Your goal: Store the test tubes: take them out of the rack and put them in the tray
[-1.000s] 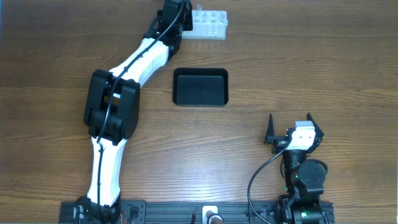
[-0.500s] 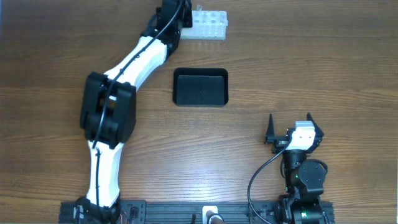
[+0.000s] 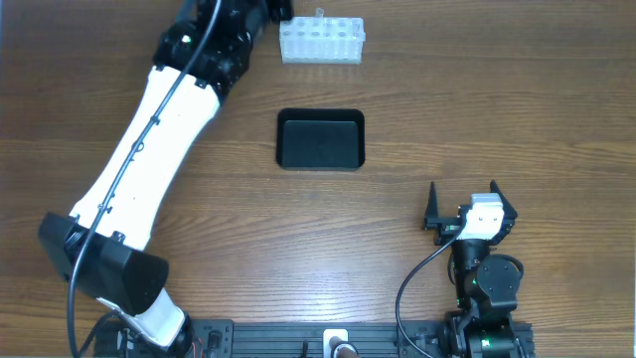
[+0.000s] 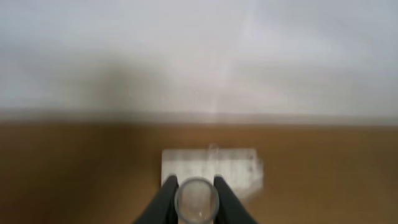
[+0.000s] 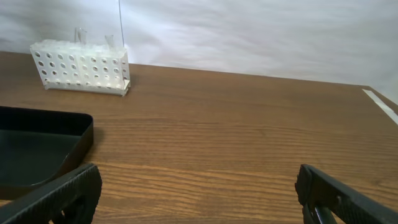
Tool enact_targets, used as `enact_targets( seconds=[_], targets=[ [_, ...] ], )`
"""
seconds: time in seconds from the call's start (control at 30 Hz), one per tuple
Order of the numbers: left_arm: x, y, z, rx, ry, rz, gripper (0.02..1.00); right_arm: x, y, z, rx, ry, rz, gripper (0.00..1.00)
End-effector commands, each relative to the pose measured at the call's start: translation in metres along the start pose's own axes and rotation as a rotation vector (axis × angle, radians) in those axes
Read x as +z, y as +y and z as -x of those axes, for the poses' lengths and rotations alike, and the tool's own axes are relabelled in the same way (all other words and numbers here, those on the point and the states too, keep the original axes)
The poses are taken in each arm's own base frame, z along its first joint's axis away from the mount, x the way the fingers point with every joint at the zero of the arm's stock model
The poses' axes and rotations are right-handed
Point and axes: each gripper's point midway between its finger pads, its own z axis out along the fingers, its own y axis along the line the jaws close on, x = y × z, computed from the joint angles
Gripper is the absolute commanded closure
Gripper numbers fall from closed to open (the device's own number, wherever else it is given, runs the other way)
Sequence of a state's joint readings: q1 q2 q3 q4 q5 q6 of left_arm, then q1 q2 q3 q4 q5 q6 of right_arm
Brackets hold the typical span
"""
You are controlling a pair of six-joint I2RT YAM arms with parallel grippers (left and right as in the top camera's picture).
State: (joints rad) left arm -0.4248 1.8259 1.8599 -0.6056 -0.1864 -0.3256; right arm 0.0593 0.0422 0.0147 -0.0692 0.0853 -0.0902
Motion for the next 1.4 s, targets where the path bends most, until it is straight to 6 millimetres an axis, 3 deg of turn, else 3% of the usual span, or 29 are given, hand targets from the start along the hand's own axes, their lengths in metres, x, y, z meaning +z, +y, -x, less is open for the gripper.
enact_targets(
  seconds=[0.03, 0.13, 0.23, 0.4, 1.07, 1.4],
  targets=[
    [0.024, 0.001, -0.093, -0.114, 0.309, 0.073, 0.947, 0.0, 0.0, -0.002, -0.008, -0.002, 0.002, 0.009],
    [0.024, 0.007, -0.145, -0.133, 0.485, 0.156, 0.976, 0.0, 0.0, -0.002, -0.008, -0.002, 0.002, 0.007],
    [0.035, 0.004, -0.171, -0.099, 0.549, 0.179, 0.974, 0.0, 0.0, -0.002, -0.008, -0.002, 0.003, 0.009],
    [0.051, 0.005, -0.196, -0.074, 0.604, 0.2, 0.961, 0.0, 0.0, -0.002, -0.008, -0.002, 0.002, 0.009],
    [0.082, 0.025, -0.248, 0.008, 0.709, 0.29, 0.956, 0.0, 0.0, -0.002, -0.008, -0.002, 0.002, 0.009],
    [0.081, 0.027, -0.258, 0.014, 0.742, 0.301, 0.943, 0.0, 0.0, -0.002, -0.008, -0.002, 0.003, 0.009]
  ],
)
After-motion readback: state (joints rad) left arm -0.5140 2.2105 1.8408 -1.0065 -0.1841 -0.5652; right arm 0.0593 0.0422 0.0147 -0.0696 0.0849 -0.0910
